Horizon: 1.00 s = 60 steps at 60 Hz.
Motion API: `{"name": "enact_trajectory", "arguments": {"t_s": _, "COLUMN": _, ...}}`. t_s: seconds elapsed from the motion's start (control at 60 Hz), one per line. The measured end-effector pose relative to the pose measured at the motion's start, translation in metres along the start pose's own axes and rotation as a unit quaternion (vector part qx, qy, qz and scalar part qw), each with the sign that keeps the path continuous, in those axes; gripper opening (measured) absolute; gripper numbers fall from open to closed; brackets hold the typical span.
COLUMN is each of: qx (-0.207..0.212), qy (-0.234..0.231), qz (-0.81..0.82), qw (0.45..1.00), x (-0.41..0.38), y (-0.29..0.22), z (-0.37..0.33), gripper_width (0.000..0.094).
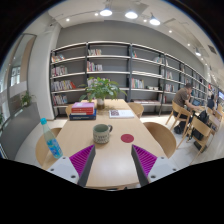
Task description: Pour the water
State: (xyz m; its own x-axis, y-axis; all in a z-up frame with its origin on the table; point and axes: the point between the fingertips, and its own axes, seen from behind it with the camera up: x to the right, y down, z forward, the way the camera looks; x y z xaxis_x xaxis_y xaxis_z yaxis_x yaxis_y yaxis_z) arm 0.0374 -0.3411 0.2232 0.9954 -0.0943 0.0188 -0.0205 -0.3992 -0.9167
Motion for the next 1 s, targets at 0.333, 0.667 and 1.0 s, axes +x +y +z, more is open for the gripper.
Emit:
{"name": "enact_trajectory", "arguments": {"t_s": 0.333, "qx": -0.014, "qy": -0.08, "qz": -0.024, "qw": 0.996, "x": -0.126, "y": 0.059, "z": 0.02, "gripper_width": 0.0727}}
{"name": "enact_trajectory", "arguments": {"t_s": 0.667, "qx": -0.029, "qy": -0.149, "qz": -0.047, "qw": 0.987, "x": -0.275, "y": 0.08, "z": 0.078, "gripper_width": 0.0738}}
{"name": "enact_trajectory", "arguments": {"t_s": 1.0, "qx": 0.001, "qy": -0.136, "qz": -0.05, "qw": 0.989, "x": -0.323, "y": 0.059, "z": 0.169, "gripper_width": 0.074}}
